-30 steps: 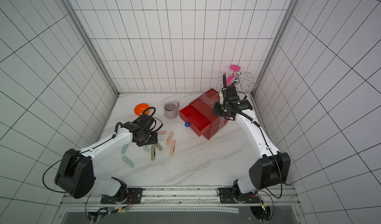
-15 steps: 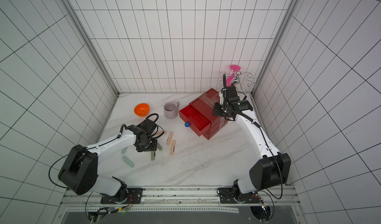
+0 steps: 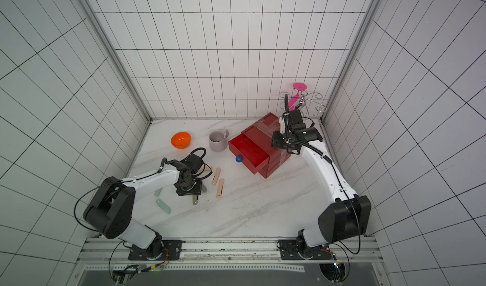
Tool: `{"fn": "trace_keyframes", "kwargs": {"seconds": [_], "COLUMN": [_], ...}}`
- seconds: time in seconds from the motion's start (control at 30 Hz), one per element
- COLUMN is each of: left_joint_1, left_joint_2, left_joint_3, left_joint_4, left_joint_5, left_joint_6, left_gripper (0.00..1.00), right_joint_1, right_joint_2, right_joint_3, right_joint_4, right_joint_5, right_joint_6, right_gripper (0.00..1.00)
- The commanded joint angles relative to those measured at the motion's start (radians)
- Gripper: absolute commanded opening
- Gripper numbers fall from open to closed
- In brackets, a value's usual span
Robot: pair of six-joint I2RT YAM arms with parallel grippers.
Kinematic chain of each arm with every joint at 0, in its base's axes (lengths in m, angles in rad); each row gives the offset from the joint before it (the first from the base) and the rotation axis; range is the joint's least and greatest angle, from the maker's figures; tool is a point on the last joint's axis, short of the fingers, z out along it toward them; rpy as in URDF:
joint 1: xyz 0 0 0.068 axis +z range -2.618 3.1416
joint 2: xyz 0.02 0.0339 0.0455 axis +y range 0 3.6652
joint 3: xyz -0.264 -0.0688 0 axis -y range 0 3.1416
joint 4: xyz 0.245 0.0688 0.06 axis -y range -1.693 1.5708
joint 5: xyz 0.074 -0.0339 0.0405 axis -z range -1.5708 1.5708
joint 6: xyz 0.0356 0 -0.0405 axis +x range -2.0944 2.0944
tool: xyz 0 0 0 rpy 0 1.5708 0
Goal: Place the fruit knives into the drawer by color
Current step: Pick up the fruit knife from the center of the board.
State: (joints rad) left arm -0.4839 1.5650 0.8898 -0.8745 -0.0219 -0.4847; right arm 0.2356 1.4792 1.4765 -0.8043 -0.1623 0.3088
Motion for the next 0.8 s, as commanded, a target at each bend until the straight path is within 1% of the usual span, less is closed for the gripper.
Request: {"fn": "trace_keyframes", "kwargs": {"seconds": [0.0,0.3,0.5,0.77], "left_joint_1": [-0.006,-0.040,-0.071,-0.082], "left_joint_2": [0.028,0.056,0.043,0.014], "left_joint_3": [-0.002,-0.008,-0.015,-0.017], "left_joint_4": [0.017,0.017,0.019,0.011], "left_joint_5": [0.012,0.007,0.001,0.000], "left_joint_6": [0.012,-0.002,-0.034,-0.054], "left_gripper": [0.58,0.56,0.56,0.56], "right_joint_1": [-0.003,-0.004,-0.005,-0.007], "right_joint_2": [-0.006,-0.013,-0.012,-0.007], "right_joint_3": [-0.055,-0.067,-0.073,-0.077], "right_joint_4": [-0.037,-0.032,-0.028,-0.023], "right_joint_5": [-0.005,-0.006,-0.013,-0.018], "right_joint_6": [-0.012,-0.010,-0.011,-0.011], "right_gripper": [0.07,0.08,0.08,0.08]}}
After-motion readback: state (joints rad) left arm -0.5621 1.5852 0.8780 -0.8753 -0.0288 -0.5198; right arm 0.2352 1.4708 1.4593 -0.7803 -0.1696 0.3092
